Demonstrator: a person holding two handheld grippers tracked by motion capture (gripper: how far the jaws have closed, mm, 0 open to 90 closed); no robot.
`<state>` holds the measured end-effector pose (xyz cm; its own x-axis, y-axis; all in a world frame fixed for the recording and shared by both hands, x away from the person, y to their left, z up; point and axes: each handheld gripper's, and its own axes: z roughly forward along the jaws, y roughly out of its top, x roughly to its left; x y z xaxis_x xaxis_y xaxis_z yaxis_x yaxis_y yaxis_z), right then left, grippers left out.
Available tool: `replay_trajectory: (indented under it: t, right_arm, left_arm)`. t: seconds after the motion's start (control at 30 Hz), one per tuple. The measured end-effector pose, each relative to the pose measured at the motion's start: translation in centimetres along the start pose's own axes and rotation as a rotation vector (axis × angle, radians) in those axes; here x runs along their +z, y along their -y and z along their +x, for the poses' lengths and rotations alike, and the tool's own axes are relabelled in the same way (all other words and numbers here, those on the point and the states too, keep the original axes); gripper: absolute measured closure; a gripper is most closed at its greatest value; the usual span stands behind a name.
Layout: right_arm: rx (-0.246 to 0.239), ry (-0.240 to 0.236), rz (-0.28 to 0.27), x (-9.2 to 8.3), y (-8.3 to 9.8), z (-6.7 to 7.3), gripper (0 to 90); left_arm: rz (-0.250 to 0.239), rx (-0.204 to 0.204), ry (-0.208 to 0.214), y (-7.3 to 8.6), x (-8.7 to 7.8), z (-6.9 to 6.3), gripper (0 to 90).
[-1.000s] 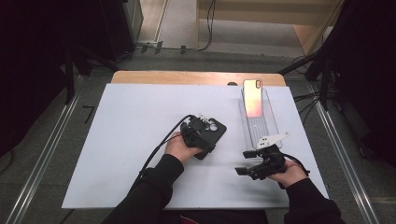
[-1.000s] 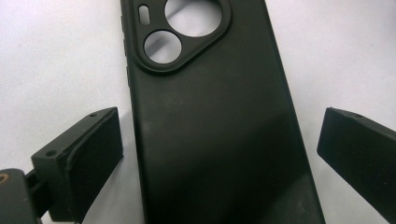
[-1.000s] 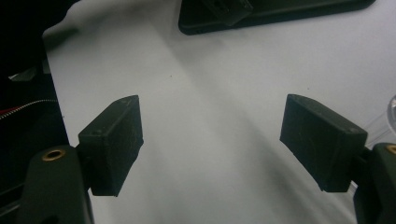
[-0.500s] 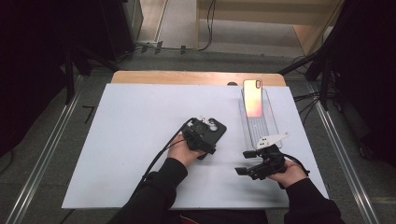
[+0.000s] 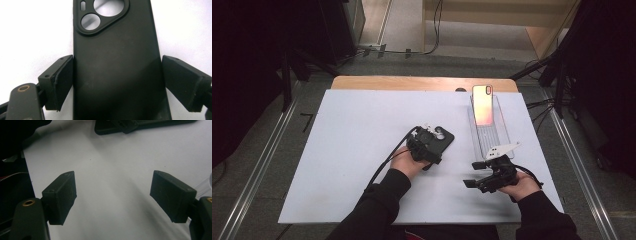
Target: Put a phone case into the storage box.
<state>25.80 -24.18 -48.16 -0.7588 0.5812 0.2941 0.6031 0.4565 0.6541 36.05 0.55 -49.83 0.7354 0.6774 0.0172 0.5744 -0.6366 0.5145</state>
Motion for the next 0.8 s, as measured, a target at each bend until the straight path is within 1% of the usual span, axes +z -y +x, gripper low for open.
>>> replay_trajectory:
  t: [0.07, 0.2, 0.37, 0.43, 0.5, 0.53, 0.63, 0.67, 0.8]
  right_arm:
    - [0.0, 0.0, 0.001, 0.0, 0.0, 0.0, 19.3]
    - [-0.001, 0.0, 0.0, 0.0, 0.0, 0.0, 19.3]
    - [-0.001, 0.0, 0.0, -0.1, 0.0, 0.0, 19.2]
    - [-0.001, 0.0, -0.002, -0.1, 0.0, 0.0, 19.2]
    - [-0.004, -0.001, -0.007, -0.1, 0.0, 0.0, 19.3]
    - [-0.004, -0.001, -0.007, -0.1, 0.0, -0.1, 19.3]
    - [-0.004, 0.0, -0.013, -0.2, 0.0, 0.0, 19.3]
    - [-0.007, -0.001, -0.017, -0.2, 0.0, 0.0, 19.3]
    - [-0.008, -0.002, -0.023, -0.2, 0.0, 0.0, 19.3]
  left_arm:
    - [-0.009, -0.007, 0.0, 0.1, 0.0, 0.0, 15.4]
    - [-0.011, -0.005, 0.002, 0.1, -0.1, 0.1, 16.3]
    - [-0.019, -0.011, 0.023, 0.0, -0.3, 0.5, 17.2]
    - [-0.022, -0.022, 0.038, 0.0, -0.5, 0.8, 17.2]
    - [-0.031, -0.035, 0.063, -0.1, -0.7, 1.1, 17.2]
    - [-0.029, -0.038, 0.078, -0.1, -0.9, 1.3, 17.2]
    - [-0.044, -0.051, 0.106, -0.2, -1.7, 1.8, 17.2]
    - [-0.05, -0.05, 0.107, -0.2, -2.1, 2.0, 17.2]
    - [-0.065, -0.059, 0.132, -0.3, -3.3, 2.5, 17.1]
